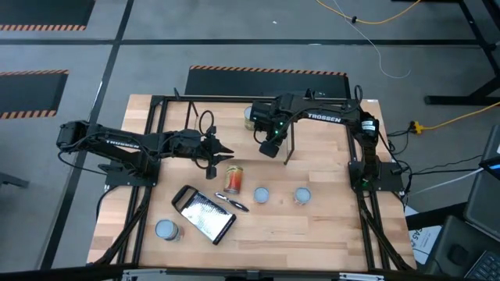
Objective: Pick and place cans onto a shelf
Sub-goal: Put the canned tomatoes on the shelf, then put the canned pineapple on the shelf
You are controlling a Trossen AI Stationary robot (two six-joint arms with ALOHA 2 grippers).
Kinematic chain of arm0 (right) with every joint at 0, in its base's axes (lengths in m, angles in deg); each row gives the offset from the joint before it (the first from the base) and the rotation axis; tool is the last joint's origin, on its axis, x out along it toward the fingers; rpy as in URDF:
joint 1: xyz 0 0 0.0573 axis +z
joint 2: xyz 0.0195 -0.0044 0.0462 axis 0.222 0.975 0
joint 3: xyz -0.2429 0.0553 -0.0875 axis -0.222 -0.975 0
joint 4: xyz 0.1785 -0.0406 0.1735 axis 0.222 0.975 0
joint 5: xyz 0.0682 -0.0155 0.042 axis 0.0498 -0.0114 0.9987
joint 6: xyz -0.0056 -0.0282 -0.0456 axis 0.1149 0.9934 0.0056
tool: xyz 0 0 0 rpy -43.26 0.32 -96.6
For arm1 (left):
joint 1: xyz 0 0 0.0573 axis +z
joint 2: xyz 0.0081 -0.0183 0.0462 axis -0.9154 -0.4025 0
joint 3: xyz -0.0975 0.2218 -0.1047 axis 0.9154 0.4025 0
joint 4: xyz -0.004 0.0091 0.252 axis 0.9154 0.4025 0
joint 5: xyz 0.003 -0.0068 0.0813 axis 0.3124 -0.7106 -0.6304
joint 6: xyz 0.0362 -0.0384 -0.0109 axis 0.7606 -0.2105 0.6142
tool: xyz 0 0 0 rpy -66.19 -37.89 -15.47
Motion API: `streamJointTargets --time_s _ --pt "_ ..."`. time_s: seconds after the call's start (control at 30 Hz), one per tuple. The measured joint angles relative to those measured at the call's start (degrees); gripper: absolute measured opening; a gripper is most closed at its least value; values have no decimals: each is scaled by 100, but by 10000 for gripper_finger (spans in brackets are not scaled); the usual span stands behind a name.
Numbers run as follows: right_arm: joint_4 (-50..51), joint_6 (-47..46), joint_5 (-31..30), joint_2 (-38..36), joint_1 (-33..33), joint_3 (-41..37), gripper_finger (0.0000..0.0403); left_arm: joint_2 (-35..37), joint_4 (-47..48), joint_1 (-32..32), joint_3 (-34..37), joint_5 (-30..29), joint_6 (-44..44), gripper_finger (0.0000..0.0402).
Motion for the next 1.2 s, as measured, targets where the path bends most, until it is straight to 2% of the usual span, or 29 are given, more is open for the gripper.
streamJointTargets --time_s 0.33,0.87,1.1,1.2 --pt "0 -144 0 0 0 -2 42 0 0 0 0 0 0 66" --pt "-23 -108 4 -17 10 -5 45 0 -1 0 0 0 -1 66" --pt "-5 140 -24 -513 264 -9 45 0 -9 0 0 0 0 66" --pt "-28 278 -390 -824 475 -9 45 0 -109 0 0 0 4 66"
